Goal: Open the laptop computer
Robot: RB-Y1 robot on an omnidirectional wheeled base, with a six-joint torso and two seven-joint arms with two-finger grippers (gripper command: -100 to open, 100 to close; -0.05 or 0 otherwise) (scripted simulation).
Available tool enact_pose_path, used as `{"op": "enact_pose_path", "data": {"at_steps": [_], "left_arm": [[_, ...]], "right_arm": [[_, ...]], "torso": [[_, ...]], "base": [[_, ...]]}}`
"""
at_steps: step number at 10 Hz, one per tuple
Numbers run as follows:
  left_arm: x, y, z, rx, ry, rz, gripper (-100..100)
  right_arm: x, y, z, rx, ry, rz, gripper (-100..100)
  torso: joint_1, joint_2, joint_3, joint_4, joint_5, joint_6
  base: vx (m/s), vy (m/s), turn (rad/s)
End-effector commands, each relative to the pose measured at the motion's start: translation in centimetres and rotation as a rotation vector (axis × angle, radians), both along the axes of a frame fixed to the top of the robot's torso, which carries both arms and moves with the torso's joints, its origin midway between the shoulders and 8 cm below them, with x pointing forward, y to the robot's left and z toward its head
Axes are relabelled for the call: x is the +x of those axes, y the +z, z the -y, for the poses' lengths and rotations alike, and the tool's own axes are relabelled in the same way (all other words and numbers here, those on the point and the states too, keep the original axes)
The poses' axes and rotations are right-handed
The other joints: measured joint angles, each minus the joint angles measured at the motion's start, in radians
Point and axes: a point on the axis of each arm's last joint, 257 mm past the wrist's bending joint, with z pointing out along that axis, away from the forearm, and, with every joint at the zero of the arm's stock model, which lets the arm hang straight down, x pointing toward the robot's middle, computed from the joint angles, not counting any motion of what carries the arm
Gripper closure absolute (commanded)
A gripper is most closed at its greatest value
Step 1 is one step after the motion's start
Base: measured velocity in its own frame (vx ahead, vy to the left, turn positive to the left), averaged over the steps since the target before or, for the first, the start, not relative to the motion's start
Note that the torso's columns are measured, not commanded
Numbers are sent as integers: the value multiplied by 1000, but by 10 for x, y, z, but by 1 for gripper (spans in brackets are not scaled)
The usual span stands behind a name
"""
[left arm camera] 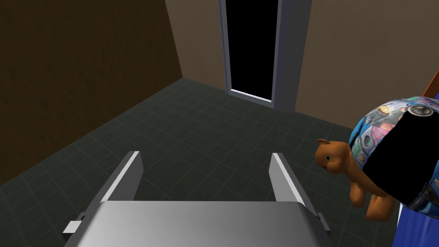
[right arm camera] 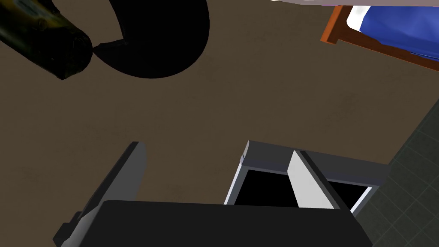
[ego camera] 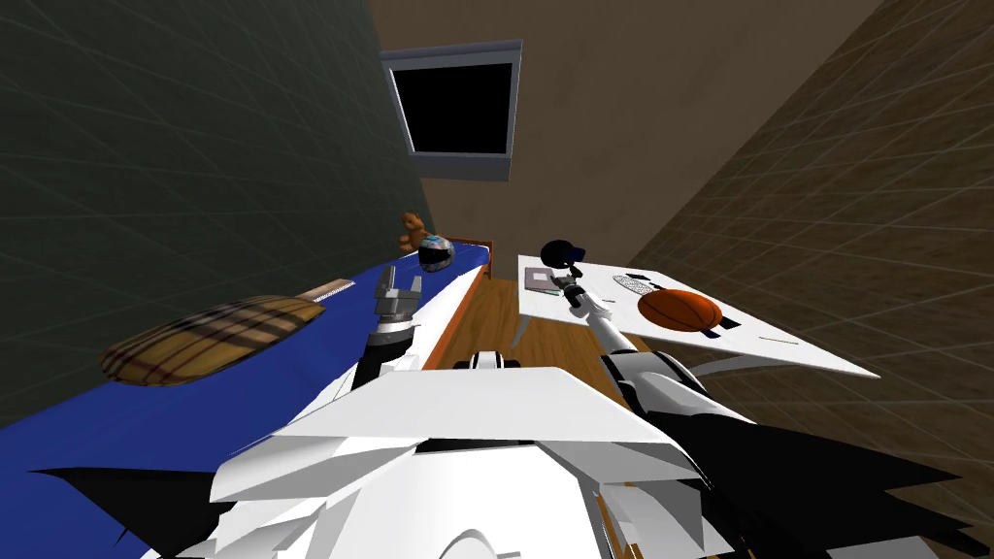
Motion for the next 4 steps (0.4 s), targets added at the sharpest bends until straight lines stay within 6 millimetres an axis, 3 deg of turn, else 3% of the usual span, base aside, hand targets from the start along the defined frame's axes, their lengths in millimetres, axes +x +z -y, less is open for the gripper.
{"op": "enact_pose_path", "data": {"at_steps": [1, 4], "left_arm": [[0, 0, 0, 0, 0, 0, 0], [0, 0, 0, 0, 0, 0, 0]], "right_arm": [[0, 0, 0, 0, 0, 0, 0], [0, 0, 0, 0, 0, 0, 0]], "torso": [[0, 1, 0, 0, 0, 0], [0, 2, 1, 1, 0, 0]], "base": [[0, 0, 0], [0, 0, 0]]}}
